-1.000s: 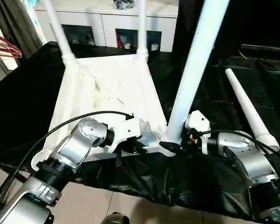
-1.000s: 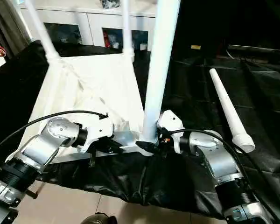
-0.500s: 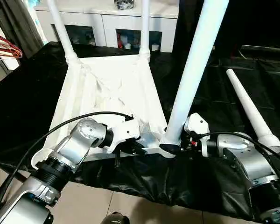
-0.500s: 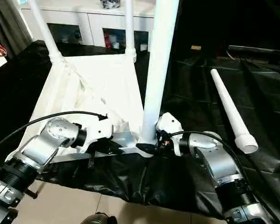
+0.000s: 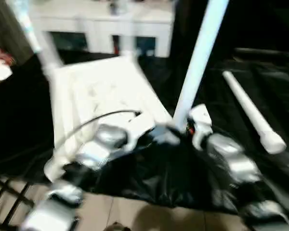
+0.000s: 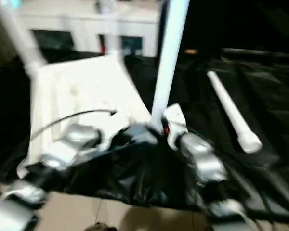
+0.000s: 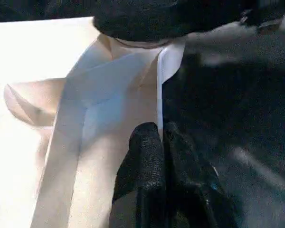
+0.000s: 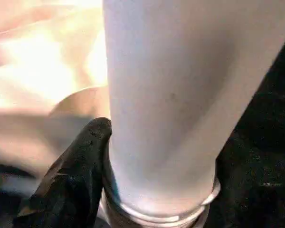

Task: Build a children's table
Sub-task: Rotate leg to tighten

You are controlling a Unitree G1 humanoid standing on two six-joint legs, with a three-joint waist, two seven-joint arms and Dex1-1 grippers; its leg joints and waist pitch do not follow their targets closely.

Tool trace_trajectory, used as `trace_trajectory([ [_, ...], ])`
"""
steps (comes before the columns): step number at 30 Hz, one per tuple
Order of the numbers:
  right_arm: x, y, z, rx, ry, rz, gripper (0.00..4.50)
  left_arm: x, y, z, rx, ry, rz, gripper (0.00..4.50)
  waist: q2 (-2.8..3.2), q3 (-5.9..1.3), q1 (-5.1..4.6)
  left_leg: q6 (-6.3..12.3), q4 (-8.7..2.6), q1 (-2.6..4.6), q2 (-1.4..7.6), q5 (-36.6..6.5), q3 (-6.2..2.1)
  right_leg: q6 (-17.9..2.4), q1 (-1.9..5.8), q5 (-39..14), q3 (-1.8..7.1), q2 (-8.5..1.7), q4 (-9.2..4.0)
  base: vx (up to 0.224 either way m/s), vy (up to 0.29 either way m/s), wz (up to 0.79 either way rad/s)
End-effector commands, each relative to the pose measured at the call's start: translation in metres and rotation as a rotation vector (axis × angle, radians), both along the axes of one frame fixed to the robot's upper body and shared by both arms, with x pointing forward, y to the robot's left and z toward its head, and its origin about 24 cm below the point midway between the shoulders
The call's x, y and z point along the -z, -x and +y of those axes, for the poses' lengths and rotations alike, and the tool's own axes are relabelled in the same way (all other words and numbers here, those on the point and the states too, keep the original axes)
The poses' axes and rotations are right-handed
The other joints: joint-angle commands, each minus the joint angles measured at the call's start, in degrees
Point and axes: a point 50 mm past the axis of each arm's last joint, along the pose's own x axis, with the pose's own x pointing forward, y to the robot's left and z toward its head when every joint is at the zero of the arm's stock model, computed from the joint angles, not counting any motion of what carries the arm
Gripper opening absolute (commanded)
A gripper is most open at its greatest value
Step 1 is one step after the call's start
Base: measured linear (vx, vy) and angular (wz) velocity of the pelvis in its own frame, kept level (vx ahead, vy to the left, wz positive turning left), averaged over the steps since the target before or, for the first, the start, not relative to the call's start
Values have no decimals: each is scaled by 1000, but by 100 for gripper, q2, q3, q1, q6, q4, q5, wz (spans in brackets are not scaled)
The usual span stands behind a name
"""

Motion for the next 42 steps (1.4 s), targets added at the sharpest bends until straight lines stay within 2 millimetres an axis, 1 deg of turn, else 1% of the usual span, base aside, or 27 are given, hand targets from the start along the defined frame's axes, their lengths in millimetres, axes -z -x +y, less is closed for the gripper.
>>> trace_trajectory([
  [1, 25, 9, 16, 5, 21, 96, 272, -21, -8, -16, -8, 48, -96, 0, -62, -351, 3, -248, -490, 166, 552, -1953, -355, -965, 150, -1973, 402, -687, -568, 0, 0, 0],
  [2, 23, 8, 21, -4, 5, 87, 272, -21, -7, -19, 2, 50, -98, 0, -65, -351, -2, -214, -489, 165, 547, -1908, -350, -964, 156, -1938, 403, -680, -569, 0, 0, 0],
  [3, 20, 7, 25, -25, -32, 79, 306, -20, -5, -23, 29, 52, -107, 0, -60, -364, 8, -137, -484, 148, 551, -1779, -348, -976, 180, -1787, 404, -680, -556, 0, 0, 0],
  [4, 18, 7, 26, -36, -44, 74, 326, -21, -5, -23, 44, 54, -111, 0, -57, -369, 14, -102, -486, 149, 558, -1722, -342, -980, 179, -1701, 407, -669, -546, 0, 0, 0],
  [6, 15, 7, 26, -62, -61, 67, 346, -21, -3, -21, 65, 55, -115, 0, -64, -376, 21, 28, -482, 138, 554, -1540, -324, -1039, 193, -1429, 400, -651, -515, 0, 0, 0],
  [7, 13, 7, 25, -74, -61, 61, 346, -22, -3, -20, 79, 59, -119, 0, -64, -379, 22, 50, -476, 133, 558, -1504, -325, -1054, 198, -1396, 402, -658, -506, 0, 0, 0],
  [8, 11, 7, 23, -86, -63, 50, 376, -22, -2, -18, 85, 60, -114, 0, -58, -381, 21, 74, -478, 120, 561, -1451, -327, -1072, 205, -1356, 395, -653, -499, 0, 0, 0],
  [9, 9, 6, 20, -94, -62, 39, 376, -22, -2, -15, 93, 59, -112, 0, -73, -381, 16, 89, -481, 121, 568, -1425, -324, -1087, 208, -1316, 392, -647, -488, 0, 0, 0],
  [10, 9, 6, 20, -95, -62, 38, 388, -22, -2, -15, 94, 59, -112, 0, -63, -384, 19, 103, -477, 119, 567, -1400, -321, -1109, 207, -1263, 392, -643, -479, 0, 0, 0],
  [12, 4, 6, 14, -144, -35, 10, 395, -21, 0, -10, 124, 58, -116, 0, -65, -391, 29, 122, -472, 123, 571, -1361, -321, -1123, 214, -1178, 391, -645, -470, 0, 0, 0],
  [14, -1, 8, 8, -216, -1, -16, 395, -20, 2, -5, 155, 59, -111, 0, -60, -385, 29, 156, -470, 117, 572, -1344, -314, -1162, 213, -1112, 394, -644, -463, 0, 0, 0],
  [15, -3, 10, 5, -263, 16, -23, 395, -20, 4, -2, 177, 59, -110, 0, -69, -396, 45, 180, -463, 122, 579, -1300, -314, -1159, 222, -1054, 389, -639, -449, 0, 0, 0],
  [16, -4, 12, 3, -293, 27, -25, 395, -20, 5, -1, 191, 59, -110, 0, -59, -393, 48, 204, -460, 120, 581, -1286, -308, -1168, 209, -1019, 395, -638, -445, 0, 0, 0],
  [18, -9, 19, -6, -420, 61, -28, 395, -21, 10, 5, 269, 68, -95, 0, -54, -398, 89, 239, -455, 131, 596, -1249, -308, -1192, 214, -938, 394, -638, -438, 0, 0, 0],
  [19, -9, 20, -7, -431, 64, -28, 395, -21, 11, 6, 277, 69, -94, 0, -61, -401, 100, 256, -451, 117, 596, -1212, -305, -1191, 224, -885, 392, -631, -420, 0, 0, 0],
  [20, -11, 24, -11, -487, 76, -22, 395, -22, 13, 10, 317, 67, -82, 0, -54, -409, 131, 288, -446, 136, 601, -1147, -300, -1208, 208, -777, 388, -620, -403, 0, 0, 0],
  [21, -11, 24, -11, -494, 77, -20, 395, -22, 14, 11, 321, 66, -80, 0, -46, -412, 147, 316, -441, 141, 608, -1120, -286, -1246, 191, -679, 392, -612, -384, 0, 0, 0],
  [22, -13, 26, -14, -526, 81, -13, 395, -22, 16, 14, 350, 60, -70, 0, -40, -408, 163, 321, -439, 154, 609, -1138, -280, -1303, 175, -679, 395, -619, -393, 0, 0, 0],
  [23, -13, 27, -15, -541, 84, -10, 395, -22, 17, 15, 367, 57, -67, 0, -43, -405, 179, 317, -439, 147, 608, -1150, -285, -1308, 184, -715, 394, -626, -399, 0, 0, 0],
  [26, -18, 32, -22, -625, 95, 6, 395, -20, 21, 27, 435, 20, -36, 0, -49, -395, 241, 271, -451, 150, 623, -1255, -284, -1258, 184, -920, 399, -635, -409, 0, 0, 0],
  [28, -19, 33, -22, -639, 97, 8, 395, -20, 21, 29, 443, 14, -31, 0, -48, -393, 274, 225, -457, 160, 630, -1304, -286, -1222, 173, -1039, 406, -639, -416, 0, 0, 0],
  [29, -20, 34, -23, -654, 102, 13, 395, -20, 22, 31, 460, 8, -24, 0, -57, -388, 273, 199, -467, 158, 630, -1320, -290, -1209, 169, -1086, 403, -630, -418, 0, 0, 0],
  [32, -19, 38, -24, -700, 126, 32, 395, -20, 24, 36, 491, -10, -6, 0, -47, -382, 290, 112, -476, 174, 631, -1427, -294, -1187, 157, -1246, 407, -640, -433, 0, 0, 0],
  [36, -19, 40, -23, -727, 127, 40, 395, -21, 23, 39, 499, -18, -4, 0, -59, -389, 292, 98, -475, 158, 627, -1400, -299, -1198, 167, -1183, 408, -650, -421, 0, 0, 0],
  [37, -19, 41, -22, -742, 124, 44, 379, -21, 23, 39, 506, -19, 0, 0, -57, -389, 290, 106, -478, 153, 629, -1380, -302, -1199, 169, -1171, 407, -649, -417, 0, 0, 0],
  [39, -19, 42, -21, -746, 124, 45, 379, -21, 23, 40, 509, -20, 2, 0, -59, -395, 288, 133, -474, 149, 624, -1325, -300, -1200, 172, -1136, 403, -645, -410, 0, 0, 0],
  [42, -19, 42, -21, -760, 119, 49, 343, -20, 25, 41, 527, -24, 15, 0, -60, -398, 295, 158, -461, 144, 621, -1262, -296, -1214, 172, -1090, 402, -649, -410, 0, 0, 0],
])
